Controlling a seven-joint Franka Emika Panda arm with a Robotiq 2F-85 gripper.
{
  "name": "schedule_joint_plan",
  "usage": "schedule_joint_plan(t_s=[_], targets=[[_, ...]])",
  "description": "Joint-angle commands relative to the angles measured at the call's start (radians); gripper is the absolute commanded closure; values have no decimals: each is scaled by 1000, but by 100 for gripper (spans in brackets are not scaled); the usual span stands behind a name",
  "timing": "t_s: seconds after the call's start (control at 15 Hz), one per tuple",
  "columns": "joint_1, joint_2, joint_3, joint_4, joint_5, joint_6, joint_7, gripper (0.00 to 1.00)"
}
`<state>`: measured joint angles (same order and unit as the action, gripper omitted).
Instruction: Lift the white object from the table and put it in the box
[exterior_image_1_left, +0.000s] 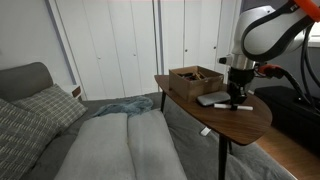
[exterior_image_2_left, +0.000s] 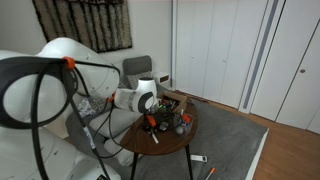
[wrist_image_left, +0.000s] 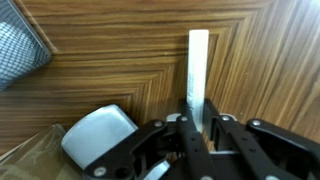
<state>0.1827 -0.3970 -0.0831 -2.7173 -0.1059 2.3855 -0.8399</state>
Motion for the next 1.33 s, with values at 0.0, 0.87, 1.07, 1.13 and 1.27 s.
schedule_joint_plan(t_s=[0.0, 0.87, 1.07, 1.13, 1.27], targets=[[-9, -169, 27, -35, 2, -31, 7, 96], [-92, -350, -107, 137, 24, -77, 154, 96], [-79, -278, -105, 208, 12, -2, 174, 96], [-77, -249, -102, 236, 11, 19, 179, 96], [-69, -182, -97, 304, 13, 39, 186, 96]])
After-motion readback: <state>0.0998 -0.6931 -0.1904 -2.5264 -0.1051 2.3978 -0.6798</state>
